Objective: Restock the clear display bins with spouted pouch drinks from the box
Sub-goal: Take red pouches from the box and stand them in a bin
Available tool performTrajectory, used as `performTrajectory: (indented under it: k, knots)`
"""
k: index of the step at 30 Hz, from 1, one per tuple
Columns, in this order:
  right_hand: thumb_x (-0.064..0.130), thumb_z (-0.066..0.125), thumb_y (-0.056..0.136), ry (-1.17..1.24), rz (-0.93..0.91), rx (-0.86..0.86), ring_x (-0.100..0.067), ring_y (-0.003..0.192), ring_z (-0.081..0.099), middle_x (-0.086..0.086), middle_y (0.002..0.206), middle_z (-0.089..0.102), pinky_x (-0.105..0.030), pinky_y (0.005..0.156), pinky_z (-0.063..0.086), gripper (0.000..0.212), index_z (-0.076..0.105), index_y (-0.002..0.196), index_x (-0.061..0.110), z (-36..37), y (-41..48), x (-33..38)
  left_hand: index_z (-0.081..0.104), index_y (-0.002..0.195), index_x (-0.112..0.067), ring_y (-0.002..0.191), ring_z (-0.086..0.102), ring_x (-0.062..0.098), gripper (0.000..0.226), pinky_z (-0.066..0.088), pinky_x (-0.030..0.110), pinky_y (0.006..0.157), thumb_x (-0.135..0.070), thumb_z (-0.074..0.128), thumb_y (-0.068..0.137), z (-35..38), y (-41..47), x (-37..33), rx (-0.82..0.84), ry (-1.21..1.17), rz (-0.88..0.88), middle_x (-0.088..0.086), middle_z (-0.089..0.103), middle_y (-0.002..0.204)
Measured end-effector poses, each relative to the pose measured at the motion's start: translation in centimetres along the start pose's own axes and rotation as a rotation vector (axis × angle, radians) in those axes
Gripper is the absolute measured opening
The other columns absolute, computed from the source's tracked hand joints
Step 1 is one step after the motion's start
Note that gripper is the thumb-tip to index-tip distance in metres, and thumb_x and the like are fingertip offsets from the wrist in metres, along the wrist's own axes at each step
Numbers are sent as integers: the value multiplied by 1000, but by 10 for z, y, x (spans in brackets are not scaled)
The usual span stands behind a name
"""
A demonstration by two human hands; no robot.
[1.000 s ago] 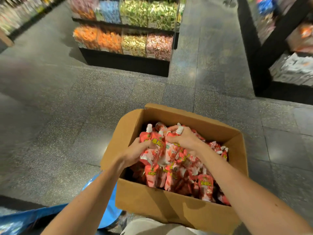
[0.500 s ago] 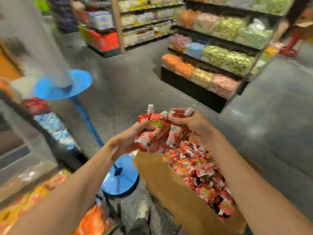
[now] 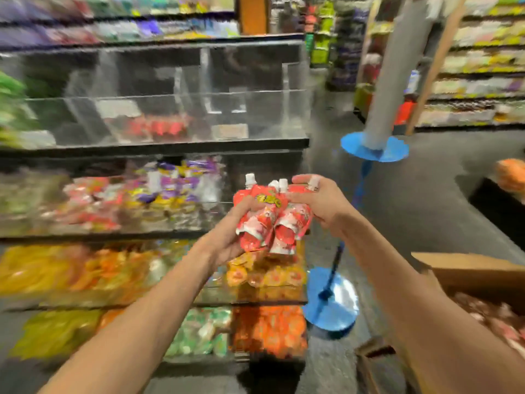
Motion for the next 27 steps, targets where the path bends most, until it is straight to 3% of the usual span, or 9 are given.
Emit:
performTrajectory:
  k: [4, 7, 9, 12, 15, 18, 20, 22, 27]
  knots:
    - [12, 92, 64, -43, -59, -103, -23, 92, 65, -9, 101, 66, -40, 91, 54, 68, 50, 118, 15, 127, 17, 16, 79, 72, -11, 64, 70, 18, 53, 57, 26, 59, -20, 33, 99, -81, -50, -46, -100, -121, 127, 9, 73, 76]
    - [34, 86, 70, -153, -94, -211, -24, 97, 60, -5, 102, 60, -37, 90, 49, 63, 39, 108, 18, 213, 19, 38, 79, 75, -11, 68, 71, 21, 57, 59, 30, 66, -26, 31, 101, -136, -85, -81, -96, -151, 206, 10, 73, 77]
    - [46, 76, 77, -322, -150, -285, -26, 100, 57, -7, 107, 58, -35, 88, 45, 49, 45, 100, 16, 258, 18, 61, 78, 78, -10, 69, 71, 23, 56, 58, 33, 66, -27, 30, 101, -172, -103, -108, -66, -170, 252, 11, 73, 77]
    - [51, 59, 89, -533, -248, -238, -35, 92, 62, -12, 83, 67, -38, 78, 47, 43, 63, 71, 12, 324, 22, 94, 77, 75, -12, 66, 70, 23, 53, 56, 31, 60, -28, 34, 101, -222, -124, -152, -78, -190, 329, 9, 72, 77]
    - [50, 55, 93, -485, -248, -152, -31, 67, 55, -5, 51, 51, -36, 65, 37, 61, 49, 47, 9, 368, 31, 116, 64, 72, -8, 50, 60, 25, 44, 47, 23, 44, -25, 33, 98, -255, -133, -192, -87, -148, 365, 11, 62, 64]
    - [59, 58, 90, -418, -275, 10, -17, 57, 48, -1, 53, 53, -33, 65, 38, 63, 58, 59, 4, 395, 39, 133, 61, 76, -9, 63, 62, 29, 30, 53, 33, 56, -25, 40, 92, -291, -129, -223, -154, -176, 395, 14, 63, 75]
    - [59, 61, 89, -409, -264, 224, -11, 65, 55, -3, 70, 67, -32, 73, 48, 61, 69, 75, 0, 410, 37, 136, 61, 80, -10, 73, 62, 31, 24, 52, 40, 68, -25, 43, 88, -307, -120, -236, -175, -197, 361, 15, 62, 86]
    - [45, 67, 90, -406, -284, 375, -8, 77, 62, -3, 91, 76, -25, 80, 53, 42, 75, 98, 4, 424, 37, 140, 64, 72, -10, 69, 63, 28, 32, 51, 37, 66, -23, 40, 89, -318, -108, -249, -172, -185, 337, 13, 64, 81]
    - [36, 70, 90, -474, -419, 388, -3, 88, 66, 0, 100, 77, -22, 87, 52, 27, 78, 103, 14, 417, 72, 168, 71, 72, -10, 71, 64, 24, 34, 55, 31, 66, -23, 44, 89, -313, -75, -286, -84, -78, 352, 11, 68, 82]
Point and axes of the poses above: each hand's wrist, its own y-axis towards the middle knuckle, its own z-axis out of the palm, x = y × z, the point moved 7 cm from there along y, towards the middle knuckle
